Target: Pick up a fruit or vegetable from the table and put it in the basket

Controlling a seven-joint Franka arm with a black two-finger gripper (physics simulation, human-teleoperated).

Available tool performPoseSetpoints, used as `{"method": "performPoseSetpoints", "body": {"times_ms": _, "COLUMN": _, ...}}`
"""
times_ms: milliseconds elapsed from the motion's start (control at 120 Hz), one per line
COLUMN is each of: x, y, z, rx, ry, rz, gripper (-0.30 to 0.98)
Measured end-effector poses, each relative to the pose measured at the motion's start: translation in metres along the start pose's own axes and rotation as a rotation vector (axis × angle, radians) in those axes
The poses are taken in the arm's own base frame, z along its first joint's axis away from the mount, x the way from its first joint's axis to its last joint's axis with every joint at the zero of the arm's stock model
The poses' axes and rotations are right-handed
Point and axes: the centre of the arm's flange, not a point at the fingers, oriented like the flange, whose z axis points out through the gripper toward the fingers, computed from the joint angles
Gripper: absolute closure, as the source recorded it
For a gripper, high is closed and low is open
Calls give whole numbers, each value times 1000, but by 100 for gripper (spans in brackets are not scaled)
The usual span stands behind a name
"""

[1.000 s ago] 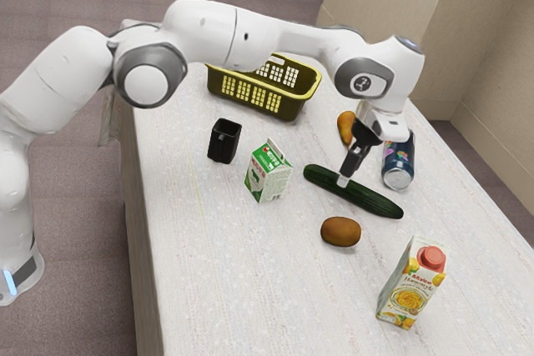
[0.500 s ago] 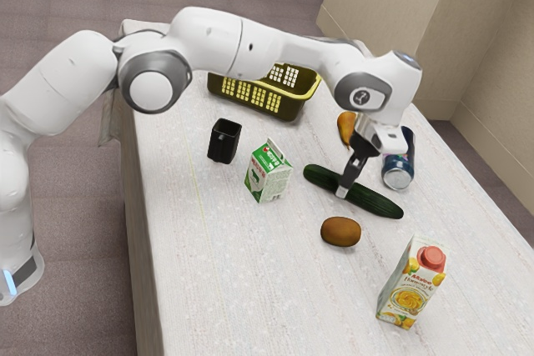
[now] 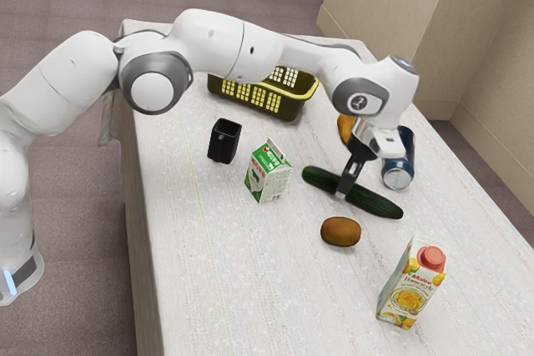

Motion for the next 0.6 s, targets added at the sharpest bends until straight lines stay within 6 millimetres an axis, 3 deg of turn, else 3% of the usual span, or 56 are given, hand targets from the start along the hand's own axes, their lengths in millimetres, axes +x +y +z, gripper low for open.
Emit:
{"method": "performPoseSetpoints", "body": {"times_ms": 92, "x": 0, "y": -1, "z": -4, "rx": 10, "ry": 8, "rz": -3, "gripper": 45}}
{"method": "performPoseSetpoints", "body": {"times_ms": 283, "x": 4, "y": 6, "z": -19, "rx": 34, "ry": 36, "rz": 4, "gripper": 46}}
{"method": "performPoseSetpoints", "body": {"times_ms": 483, "x": -10, "y": 37, "z": -108, "rx": 106, "ry": 109, "rz": 20, "gripper": 46}}
{"method": "performPoseSetpoints", "body": {"times_ms": 600, "x": -29, "y": 53, "z": -159, "rx": 134, "ry": 141, "rz": 19, "gripper": 47}}
